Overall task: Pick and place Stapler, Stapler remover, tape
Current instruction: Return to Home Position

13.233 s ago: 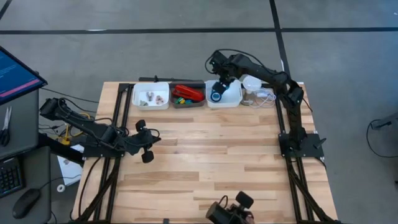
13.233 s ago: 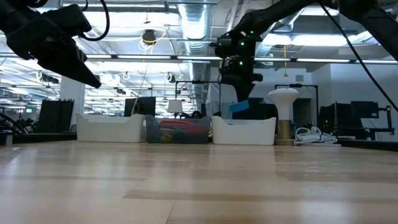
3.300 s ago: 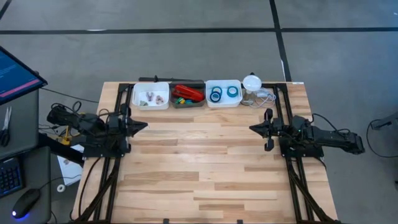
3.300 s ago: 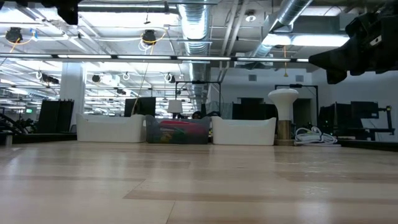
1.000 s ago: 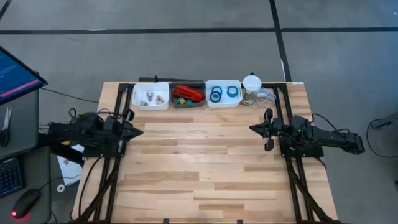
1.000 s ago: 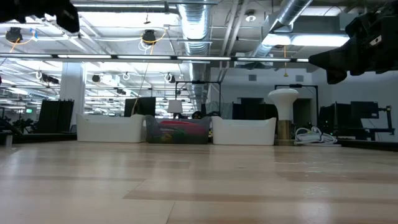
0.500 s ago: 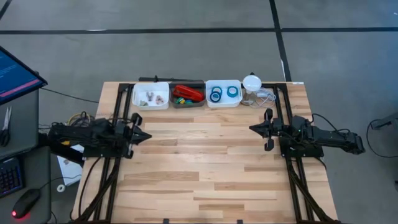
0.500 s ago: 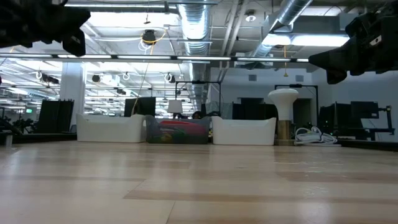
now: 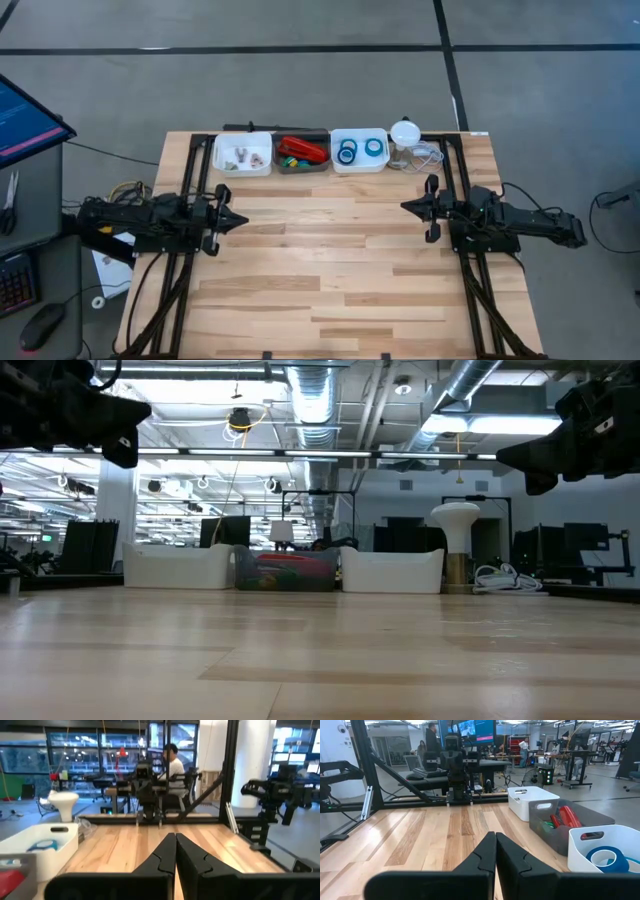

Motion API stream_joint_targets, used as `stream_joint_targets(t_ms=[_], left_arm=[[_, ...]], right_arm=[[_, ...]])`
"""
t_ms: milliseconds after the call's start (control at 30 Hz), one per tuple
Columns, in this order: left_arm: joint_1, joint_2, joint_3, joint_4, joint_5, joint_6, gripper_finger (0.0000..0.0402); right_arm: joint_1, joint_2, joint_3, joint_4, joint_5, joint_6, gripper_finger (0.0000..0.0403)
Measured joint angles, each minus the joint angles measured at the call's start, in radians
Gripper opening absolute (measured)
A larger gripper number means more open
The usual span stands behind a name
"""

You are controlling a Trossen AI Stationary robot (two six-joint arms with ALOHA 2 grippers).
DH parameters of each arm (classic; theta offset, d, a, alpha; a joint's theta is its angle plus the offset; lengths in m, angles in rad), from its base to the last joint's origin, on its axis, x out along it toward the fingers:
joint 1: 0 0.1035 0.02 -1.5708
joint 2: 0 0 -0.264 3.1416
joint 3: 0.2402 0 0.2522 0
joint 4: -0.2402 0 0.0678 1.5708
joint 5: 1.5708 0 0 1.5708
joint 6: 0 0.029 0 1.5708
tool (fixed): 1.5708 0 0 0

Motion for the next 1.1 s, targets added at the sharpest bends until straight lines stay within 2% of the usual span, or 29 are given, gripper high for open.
stream_joint_targets(t_ms=[233, 1100], left_arm=[[0.0, 0.001, 0.0, -0.097, 0.004, -0.001, 0.0002], [0.0, 0.007, 0.0, -0.092, 0.027, -0.025, 0.0002]], right_arm=[[0.0, 0.0, 0.0, 0.0, 0.0, 0.0, 0.0], [0.0, 0.0, 0.0, 0.0, 0.0, 0.0, 0.0]])
